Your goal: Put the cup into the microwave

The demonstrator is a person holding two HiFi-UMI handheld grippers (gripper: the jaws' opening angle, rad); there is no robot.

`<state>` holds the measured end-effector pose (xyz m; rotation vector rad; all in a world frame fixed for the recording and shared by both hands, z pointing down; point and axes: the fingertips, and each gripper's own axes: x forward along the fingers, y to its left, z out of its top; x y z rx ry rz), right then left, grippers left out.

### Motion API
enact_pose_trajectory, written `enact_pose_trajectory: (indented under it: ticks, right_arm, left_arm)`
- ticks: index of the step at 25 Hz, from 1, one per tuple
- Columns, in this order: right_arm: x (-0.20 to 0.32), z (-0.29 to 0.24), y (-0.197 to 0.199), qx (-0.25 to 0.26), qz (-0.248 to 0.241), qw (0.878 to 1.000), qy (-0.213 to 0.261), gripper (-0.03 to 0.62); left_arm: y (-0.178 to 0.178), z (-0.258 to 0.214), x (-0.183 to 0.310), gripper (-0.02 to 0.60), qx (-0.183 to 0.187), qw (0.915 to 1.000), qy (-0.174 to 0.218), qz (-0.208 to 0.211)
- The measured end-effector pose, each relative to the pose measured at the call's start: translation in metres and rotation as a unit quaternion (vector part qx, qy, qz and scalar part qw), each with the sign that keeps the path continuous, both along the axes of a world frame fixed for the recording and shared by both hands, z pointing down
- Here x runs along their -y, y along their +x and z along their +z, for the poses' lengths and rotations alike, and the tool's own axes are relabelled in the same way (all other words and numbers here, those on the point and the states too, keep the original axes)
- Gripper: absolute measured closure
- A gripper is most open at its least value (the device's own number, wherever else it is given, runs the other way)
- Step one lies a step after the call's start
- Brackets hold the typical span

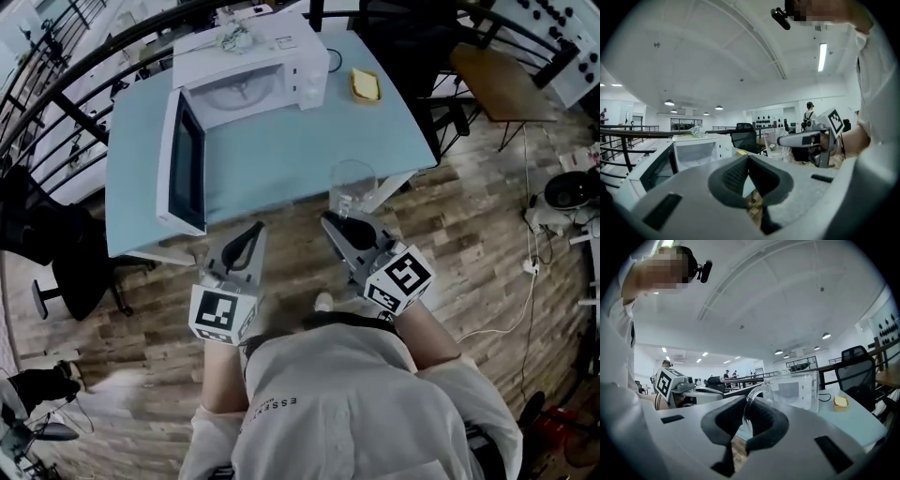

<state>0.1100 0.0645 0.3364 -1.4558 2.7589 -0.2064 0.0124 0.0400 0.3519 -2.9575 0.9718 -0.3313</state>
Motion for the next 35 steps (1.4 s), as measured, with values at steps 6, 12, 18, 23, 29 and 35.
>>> enact_pose_trajectory:
  ticks: [6,12,18,23,29,35]
  right_arm:
    - [0.037,0.003,0.024,0.012,-0.038,0.999,-0.007,0.568]
    - [0.09,0.013,0.022,-0.004,-0.076,0.997,-0.01,0.568]
    - [0.154,0.013,0.016,-0.014,-0.119,0.993,-0.004,0.566]
    - [0.216,0.023,0.008,-0.017,-0.15,0.988,-0.005,0.566]
    - [0.287,0.054,-0.001,-0.017,-0.179,0.984,-0.016,0.566]
    - [0.332,0.087,-0.02,-0.038,-0.214,0.976,-0.011,0.566]
  left_arm:
    - [0.017,0.008,0.024,0.58,0.013,0.9991,-0.015,-0.037]
    - [0.012,0.021,0.071,0.58,0.012,0.9969,-0.03,-0.073]
    - [0.023,0.027,0.137,0.58,0.0,0.9965,-0.028,-0.078]
    - [0.027,0.023,0.198,0.58,-0.017,0.996,-0.017,-0.086]
    - [0.018,0.041,0.252,0.58,-0.015,0.9955,-0.021,-0.091]
    - [0.015,0.056,0.288,0.58,-0.028,0.9928,-0.049,-0.106]
